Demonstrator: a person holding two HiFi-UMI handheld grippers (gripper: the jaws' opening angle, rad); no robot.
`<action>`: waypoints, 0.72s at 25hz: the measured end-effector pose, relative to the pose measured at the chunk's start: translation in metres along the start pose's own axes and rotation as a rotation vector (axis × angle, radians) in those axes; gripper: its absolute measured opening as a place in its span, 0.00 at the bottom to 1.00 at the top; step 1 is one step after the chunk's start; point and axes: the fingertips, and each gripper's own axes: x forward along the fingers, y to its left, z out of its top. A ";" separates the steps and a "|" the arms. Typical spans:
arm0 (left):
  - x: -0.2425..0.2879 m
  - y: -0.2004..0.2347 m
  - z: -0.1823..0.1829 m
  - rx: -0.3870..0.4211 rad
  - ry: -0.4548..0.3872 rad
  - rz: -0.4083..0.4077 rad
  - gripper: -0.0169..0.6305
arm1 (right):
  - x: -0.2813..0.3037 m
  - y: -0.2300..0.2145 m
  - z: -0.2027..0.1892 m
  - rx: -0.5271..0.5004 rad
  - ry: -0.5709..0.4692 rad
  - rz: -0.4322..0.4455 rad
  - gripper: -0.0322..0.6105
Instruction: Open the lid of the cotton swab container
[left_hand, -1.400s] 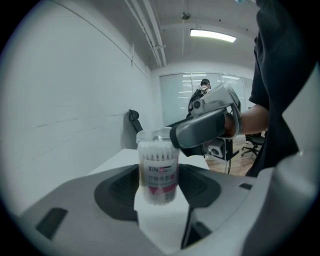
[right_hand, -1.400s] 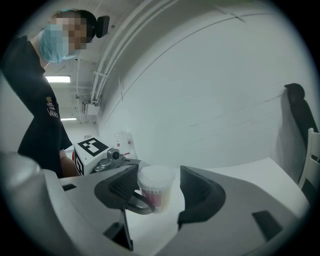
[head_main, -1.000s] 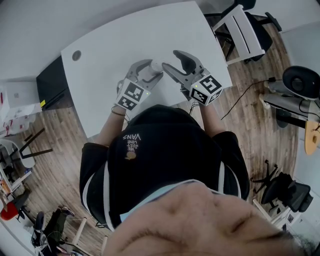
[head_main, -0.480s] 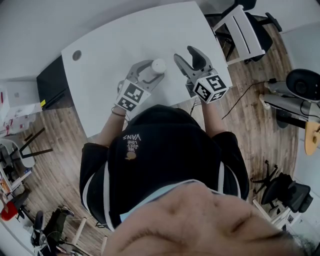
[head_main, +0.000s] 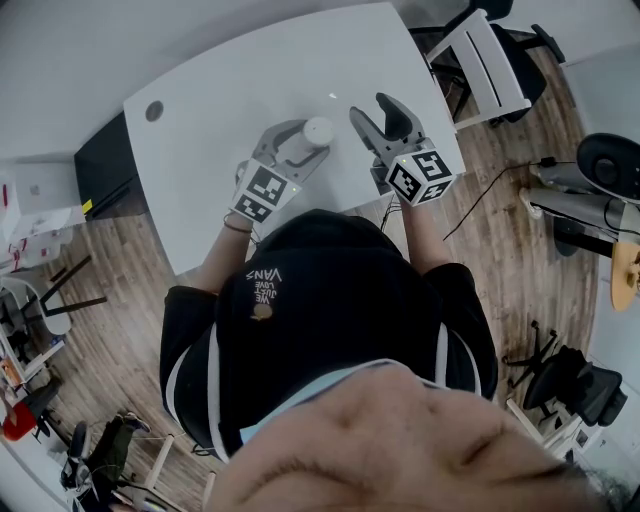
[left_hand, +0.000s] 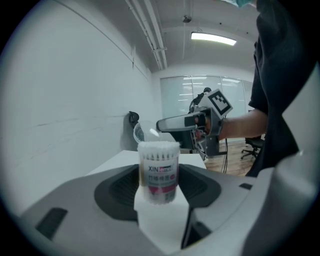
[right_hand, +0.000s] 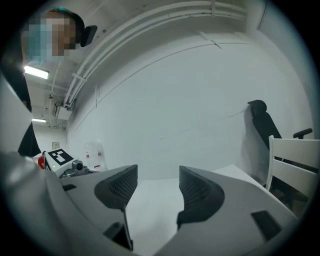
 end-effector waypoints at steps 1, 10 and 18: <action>0.000 0.001 0.001 -0.001 -0.001 0.002 0.41 | 0.000 0.000 0.001 0.001 -0.003 0.000 0.45; -0.003 0.011 0.005 -0.060 -0.032 0.028 0.41 | -0.001 0.006 0.006 -0.019 -0.021 0.014 0.45; -0.005 0.017 0.007 -0.081 -0.048 0.049 0.41 | 0.000 0.012 0.004 -0.061 0.001 0.020 0.44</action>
